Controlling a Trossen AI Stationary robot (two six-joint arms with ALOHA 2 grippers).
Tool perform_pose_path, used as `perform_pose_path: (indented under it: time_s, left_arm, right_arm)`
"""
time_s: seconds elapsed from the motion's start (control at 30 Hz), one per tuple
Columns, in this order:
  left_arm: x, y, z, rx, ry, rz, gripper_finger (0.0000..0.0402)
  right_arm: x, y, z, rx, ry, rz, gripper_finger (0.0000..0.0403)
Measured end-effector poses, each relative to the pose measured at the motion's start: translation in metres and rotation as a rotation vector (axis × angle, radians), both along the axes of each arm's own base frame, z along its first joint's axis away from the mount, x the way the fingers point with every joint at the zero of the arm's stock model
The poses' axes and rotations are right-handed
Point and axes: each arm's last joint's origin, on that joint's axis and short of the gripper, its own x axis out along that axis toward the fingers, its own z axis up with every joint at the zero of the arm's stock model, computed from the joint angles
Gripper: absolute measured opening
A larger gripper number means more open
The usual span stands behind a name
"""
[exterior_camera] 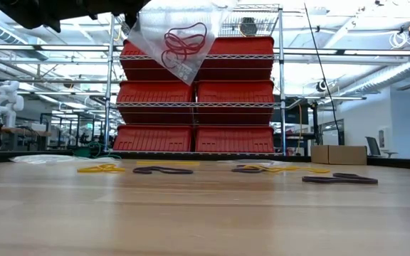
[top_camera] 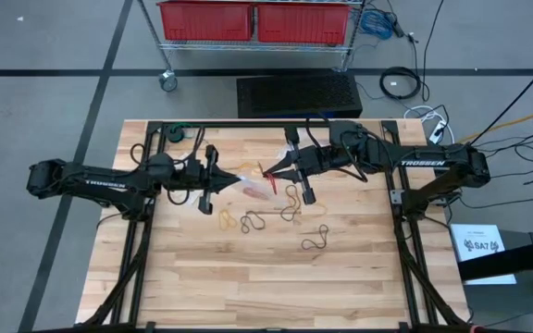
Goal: Sort rubber bands
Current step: Adjust the red rubber band into the zip bag
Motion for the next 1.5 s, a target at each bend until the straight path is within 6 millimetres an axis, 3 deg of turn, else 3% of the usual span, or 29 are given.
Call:
perform_pose_path:
  time_s: [1.5]
  left_arm:
    - [0.0025, 0.0025, 0.0062, -0.026, -0.026, 0.044, 0.0000]
  right_arm:
    - [0.0001, 0.0038, -0.0017, -0.005, 0.014, 0.037, 0.0000]
